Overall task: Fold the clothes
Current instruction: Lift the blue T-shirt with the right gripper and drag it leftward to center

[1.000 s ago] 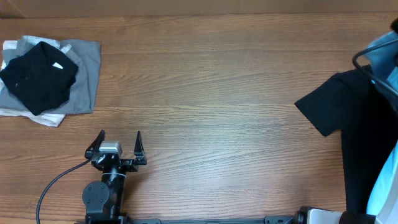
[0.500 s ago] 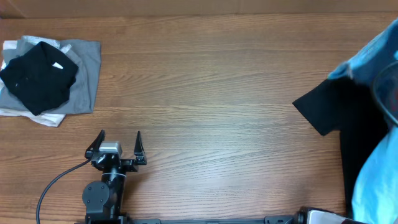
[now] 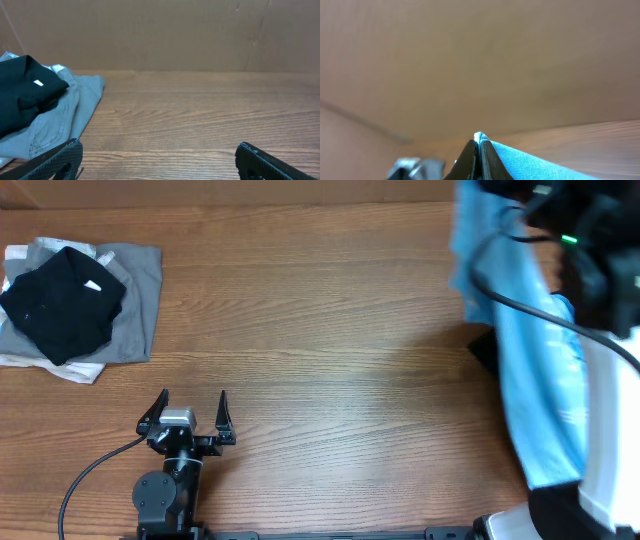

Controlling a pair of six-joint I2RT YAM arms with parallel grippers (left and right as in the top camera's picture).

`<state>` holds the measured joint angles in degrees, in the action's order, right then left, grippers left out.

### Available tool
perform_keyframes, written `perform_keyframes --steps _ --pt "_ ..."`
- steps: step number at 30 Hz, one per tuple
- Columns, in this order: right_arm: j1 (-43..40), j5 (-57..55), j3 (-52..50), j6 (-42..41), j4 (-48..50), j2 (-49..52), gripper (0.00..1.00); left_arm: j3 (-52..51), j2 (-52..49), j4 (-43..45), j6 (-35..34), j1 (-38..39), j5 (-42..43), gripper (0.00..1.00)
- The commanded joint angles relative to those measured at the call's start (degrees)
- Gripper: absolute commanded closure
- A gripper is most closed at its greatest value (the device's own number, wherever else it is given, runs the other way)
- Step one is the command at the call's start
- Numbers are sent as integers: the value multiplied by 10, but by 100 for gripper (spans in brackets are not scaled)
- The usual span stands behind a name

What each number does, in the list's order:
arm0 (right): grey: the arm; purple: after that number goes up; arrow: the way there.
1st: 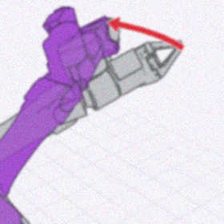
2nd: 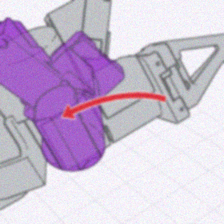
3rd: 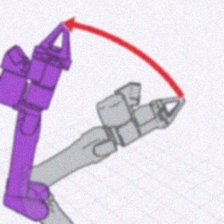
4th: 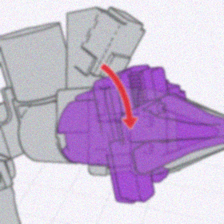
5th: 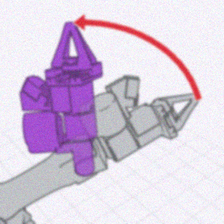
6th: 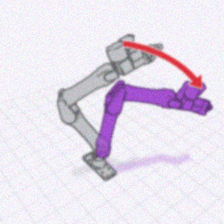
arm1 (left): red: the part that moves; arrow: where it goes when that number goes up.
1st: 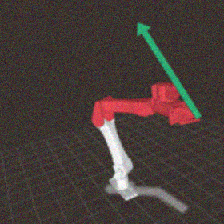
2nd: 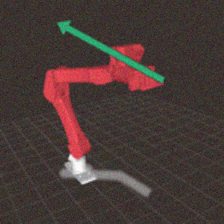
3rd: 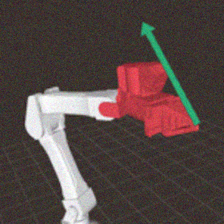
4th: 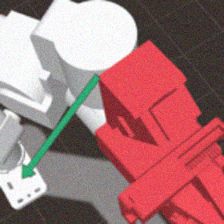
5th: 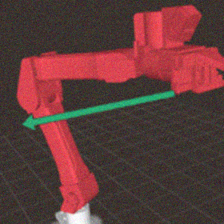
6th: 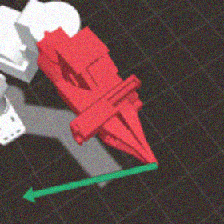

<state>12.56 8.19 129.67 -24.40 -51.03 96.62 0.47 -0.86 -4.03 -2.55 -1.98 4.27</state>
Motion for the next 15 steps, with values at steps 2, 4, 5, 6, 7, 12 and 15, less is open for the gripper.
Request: perform_keyframes --steps 2,4,5,6,7,12,15 --pt "77 28 14 -36 38 62 96 -2 5 0 13 -2 6 0" --pt "108 47 14 -44 63 93 96 -2 5 0 13 -2 6 0" --pt "126 65 14 -51 80 112 96 -2 5 0 13 -2 6 0" --pt "141 80 14 -62 95 128 96 -2 5 0 13 -2 6 0" --pt "155 94 14 -68 109 140 96 -2 5 0 13 -2 6 0" --pt "226 129 14 -74 169 186 96 -2 5 0 13 -2 6 0" --pt "254 129 14 -73 174 191 96 -2 5 0 13 -2 6 0"
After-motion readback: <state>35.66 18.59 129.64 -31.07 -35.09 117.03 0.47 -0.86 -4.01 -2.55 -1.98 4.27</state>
